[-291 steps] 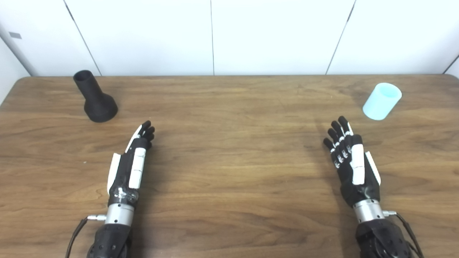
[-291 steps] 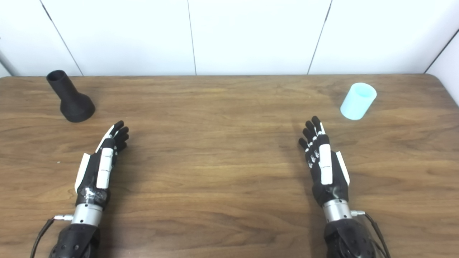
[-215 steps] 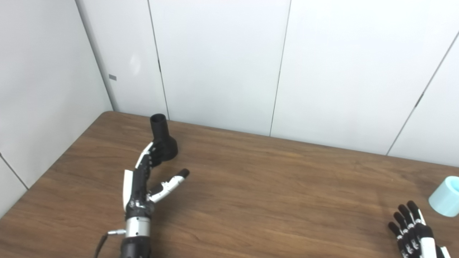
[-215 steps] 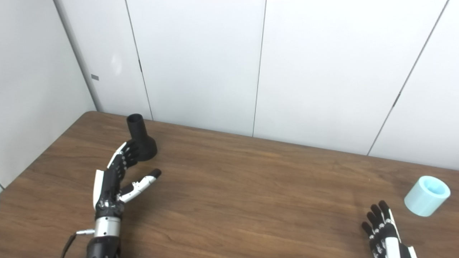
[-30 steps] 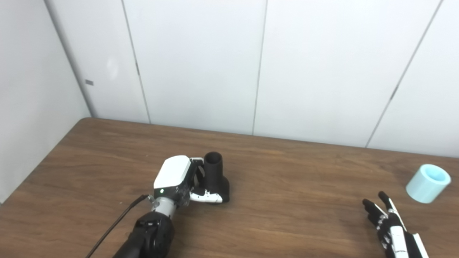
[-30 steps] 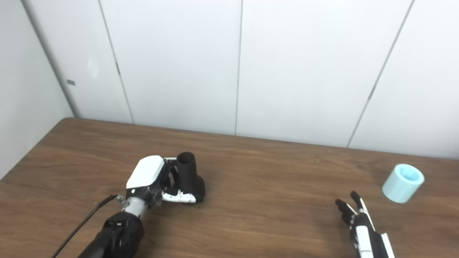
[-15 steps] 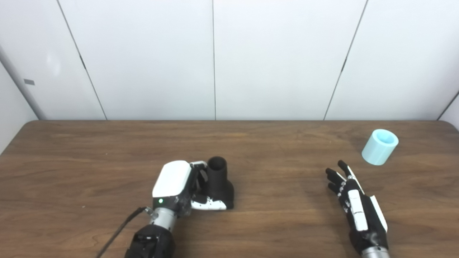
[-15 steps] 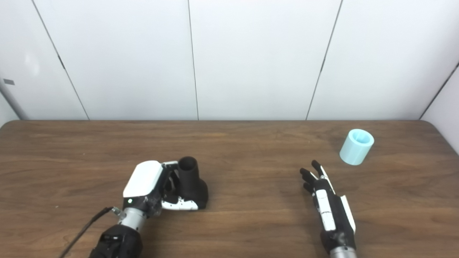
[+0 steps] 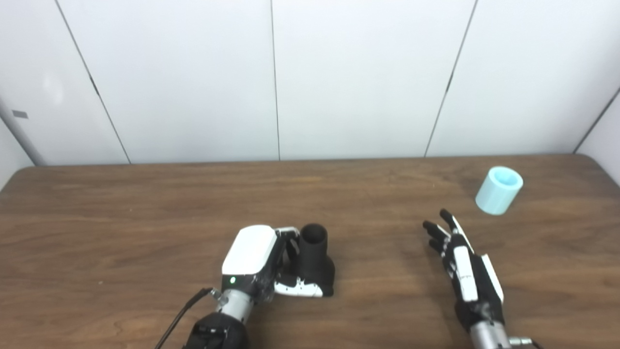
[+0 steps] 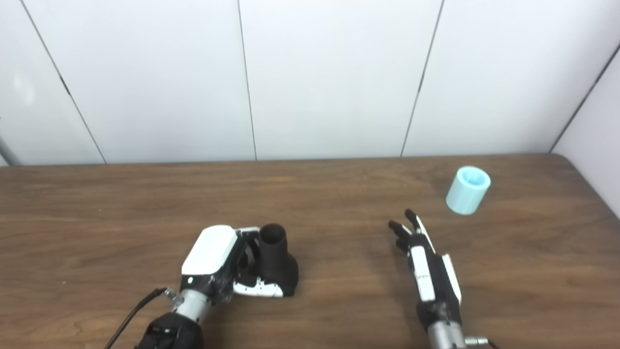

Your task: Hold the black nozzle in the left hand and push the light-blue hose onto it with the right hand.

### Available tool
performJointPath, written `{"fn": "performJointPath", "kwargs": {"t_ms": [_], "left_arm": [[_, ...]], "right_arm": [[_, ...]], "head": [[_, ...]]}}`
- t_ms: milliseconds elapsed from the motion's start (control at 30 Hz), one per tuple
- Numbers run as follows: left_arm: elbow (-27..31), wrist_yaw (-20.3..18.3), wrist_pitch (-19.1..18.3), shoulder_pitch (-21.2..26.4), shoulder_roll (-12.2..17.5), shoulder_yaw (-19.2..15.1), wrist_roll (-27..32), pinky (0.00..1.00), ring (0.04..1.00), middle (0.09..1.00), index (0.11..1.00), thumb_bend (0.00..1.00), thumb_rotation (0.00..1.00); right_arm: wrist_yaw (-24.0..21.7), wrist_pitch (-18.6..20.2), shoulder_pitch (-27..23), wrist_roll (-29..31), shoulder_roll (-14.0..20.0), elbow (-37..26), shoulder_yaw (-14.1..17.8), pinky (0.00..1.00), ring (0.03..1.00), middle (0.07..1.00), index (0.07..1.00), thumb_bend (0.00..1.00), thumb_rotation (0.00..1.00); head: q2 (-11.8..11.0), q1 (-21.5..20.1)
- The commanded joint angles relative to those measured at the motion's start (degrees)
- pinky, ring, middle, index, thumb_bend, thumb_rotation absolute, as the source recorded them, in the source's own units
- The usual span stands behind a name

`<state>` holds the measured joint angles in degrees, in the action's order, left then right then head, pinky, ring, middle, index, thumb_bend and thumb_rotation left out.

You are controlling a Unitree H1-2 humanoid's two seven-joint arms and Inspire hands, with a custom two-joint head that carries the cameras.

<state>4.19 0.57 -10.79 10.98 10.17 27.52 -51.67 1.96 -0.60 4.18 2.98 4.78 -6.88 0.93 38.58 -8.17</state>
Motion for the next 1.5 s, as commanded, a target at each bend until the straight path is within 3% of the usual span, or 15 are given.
{"fn": "performJointPath", "kwargs": {"t_ms": [0, 167, 300, 467, 533, 633, 733, 800, 1033, 1100, 1200, 1333, 1467], "left_arm": [[-0.1, -0.5, 1.1, -0.2, -0.4, 0.7, -0.8, 0.23, 0.299, 0.473, 0.486, 0.53, 0.00], [-1.0, -0.7, 1.2, -0.4, -0.6, 0.9, -1.1, 0.26, 0.320, 0.475, 0.486, 0.53, 0.00], [-1.4, -1.0, 1.3, -0.4, -0.4, 0.9, -0.8, 0.27, 0.325, 0.476, 0.486, 0.53, 0.00], [-1.8, -1.3, 2.2, -0.3, 0.1, 0.9, -0.3, 0.28, 0.326, 0.475, 0.486, 0.53, 0.00], [-2.3, -0.9, 2.8, -0.4, 0.1, 0.9, -0.5, 0.27, 0.322, 0.475, 0.486, 0.53, 0.00], [-2.9, -0.8, 3.3, -0.5, 0.0, 0.7, -0.5, 0.26, 0.317, 0.475, 0.486, 0.53, 0.00], [-3.5, -0.6, 3.7, -0.5, -0.1, 0.8, -0.3, 0.25, 0.317, 0.475, 0.486, 0.53, 0.00], [-3.7, -0.8, 3.8, -0.6, -0.2, 0.7, 0.1, 0.26, 0.323, 0.475, 0.486, 0.53, 0.00], [-4.4, -1.1, 5.0, -0.6, 0.5, -0.1, 0.7, 0.26, 0.328, 0.475, 0.486, 0.53, 0.00], [-4.5, -1.0, 5.2, -0.5, 0.7, -0.2, 0.5, 0.27, 0.333, 0.475, 0.486, 0.53, 0.00], [-5.4, -0.3, 5.9, -0.5, 0.7, -0.4, 0.7, 0.27, 0.332, 0.476, 0.486, 0.53, 0.00], [-5.4, -1.2, 5.7, -0.5, 0.6, -0.7, 0.5, 0.28, 0.338, 0.477, 0.486, 0.53, 0.00], [-5.5, -0.8, 6.6, -0.5, 1.0, -0.8, 0.6, 0.27, 0.334, 0.477, 0.486, 0.53, 0.00]], "right_arm": [[-2.0, 3.9, 1.0, 0.1, -2.1, 0.6, -2.7, 0.92, 0.912, 0.850, 0.947, 0.49, 1.00], [-1.9, 4.5, 1.0, 1.9, -2.5, 0.5, -2.1, 0.92, 0.910, 0.854, 0.941, 0.51, 0.99], [-0.9, 6.2, 1.0, 2.1, -2.4, -2.0, -1.5, 0.88, 0.896, 0.855, 0.932, 0.49, 0.93], [0.2, 7.8, -0.9, -0.7, 0.3, -7.0, 0.2, 0.86, 0.876, 0.848, 0.917, 0.51, 0.78], [0.8, 9.7, -2.4, -2.5, 1.9, -9.1, 1.4, 0.92, 0.906, 0.861, 0.915, 0.51, 0.72], [1.3, 13.0, -4.7, -5.7, 4.4, -11.8, 2.7, 0.80, 0.863, 0.840, 0.878, 0.56, 0.60], [0.3, 15.4, -7.4, -9.7, 8.7, -13.6, 3.7, 0.75, 0.833, 0.831, 0.865, 0.59, 0.55], [-0.1, 16.0, -9.0, -11.6, 11.3, -13.7, 4.3, 0.79, 0.828, 0.823, 0.850, 0.62, 0.51], [-1.7, 15.3, -14.2, -16.0, 19.4, -10.5, 5.9, 0.73, 0.823, 0.820, 0.832, 0.70, 0.39], [-1.9, 15.3, -15.7, -18.3, 21.8, -8.6, 5.8, 0.74, 0.825, 0.824, 0.838, 0.72, 0.41], [-2.8, 15.1, -18.5, -24.3, 26.4, -5.5, 4.1, 0.79, 0.842, 0.838, 0.849, 0.71, 0.44], [-4.5, 15.1, -21.7, -30.5, 31.4, -2.1, 1.2, 0.80, 0.853, 0.849, 0.851, 0.70, 0.34], [-7.7, 14.9, -25.8, -37.0, 36.9, 4.2, -3.2, 0.86, 0.902, 0.883, 0.878, 0.74, 0.32]], "head": [[0.1, -0.3], [0.0, -1.8], [0.3, -2.5], [1.1, -4.1], [1.1, -5.1], [1.1, -5.8], [1.1, -6.1], [1.1, -6.5], [0.7, -9.9], [0.6, -9.9], [0.4, -9.9], [0.2, -10.2], [0.1, -10.5]]}}
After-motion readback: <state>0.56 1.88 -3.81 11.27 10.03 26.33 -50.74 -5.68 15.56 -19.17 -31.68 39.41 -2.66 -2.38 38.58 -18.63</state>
